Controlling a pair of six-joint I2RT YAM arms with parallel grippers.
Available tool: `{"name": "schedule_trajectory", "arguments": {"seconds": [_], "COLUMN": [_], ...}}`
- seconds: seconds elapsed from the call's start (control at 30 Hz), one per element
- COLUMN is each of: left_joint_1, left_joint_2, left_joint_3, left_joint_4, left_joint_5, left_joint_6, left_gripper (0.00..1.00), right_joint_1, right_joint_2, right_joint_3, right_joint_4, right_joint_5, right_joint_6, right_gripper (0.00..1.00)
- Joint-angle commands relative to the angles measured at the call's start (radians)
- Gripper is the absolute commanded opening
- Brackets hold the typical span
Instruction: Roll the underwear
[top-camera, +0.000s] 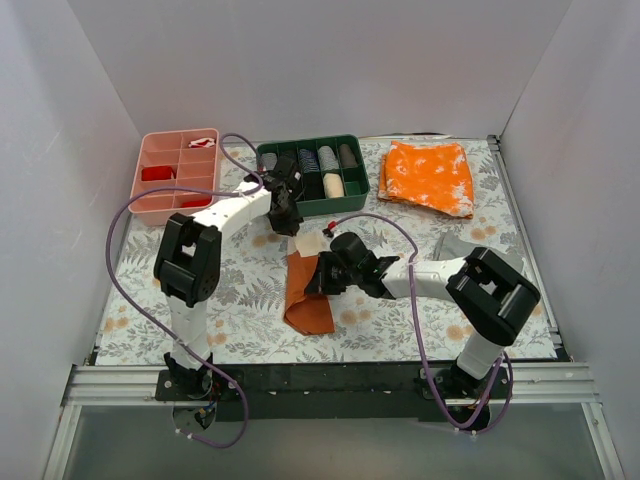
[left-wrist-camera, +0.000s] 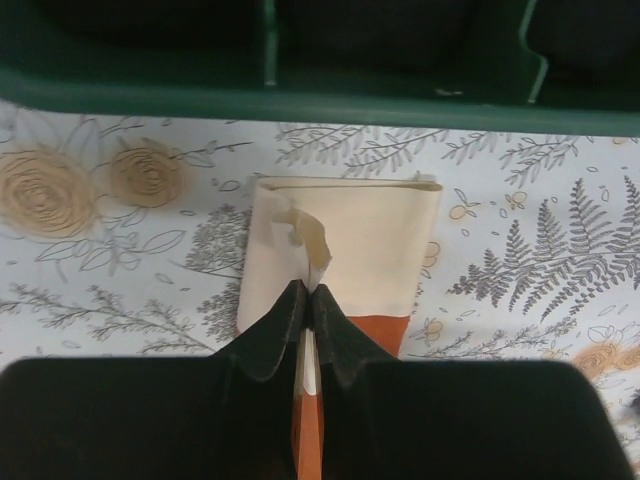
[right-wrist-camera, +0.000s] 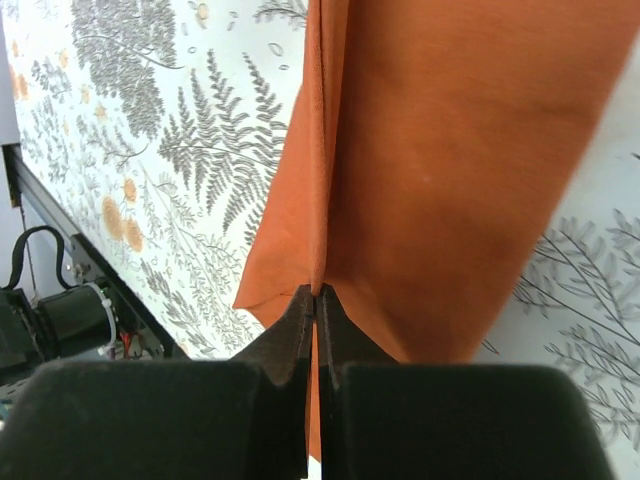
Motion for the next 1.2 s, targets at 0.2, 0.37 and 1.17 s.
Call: {"name": "schedule_trajectory", "arguments": {"seconds": [0.2, 0.37, 1.17], "left_joint_1": [-0.023, -0.032, -0.061], "left_joint_2": [0.046, 0.055, 0.110], "left_joint_3": [0.088, 0.099, 0.139], "left_joint_4": [0.052, 0.069, 0.101], "left_joint_5": [0.033, 0.074, 0.165], "left_joint_6": [0.026, 0.026, 0.035], "left_gripper": [0.00, 0.00, 0.00], "right_joint_1": [0.012, 0.012, 0.018], "right_joint_2": [-0.062, -0.068, -0.096], "right_joint_3": [-0.070, -0.091, -0.125], "right_joint_4": [-0.021, -0.013, -0.018], "right_joint_5": [0.061, 0.079, 0.116], "right_joint_6": [0.084, 0.105, 0.127], "right_gripper": [0.01, 0.01, 0.01]}}
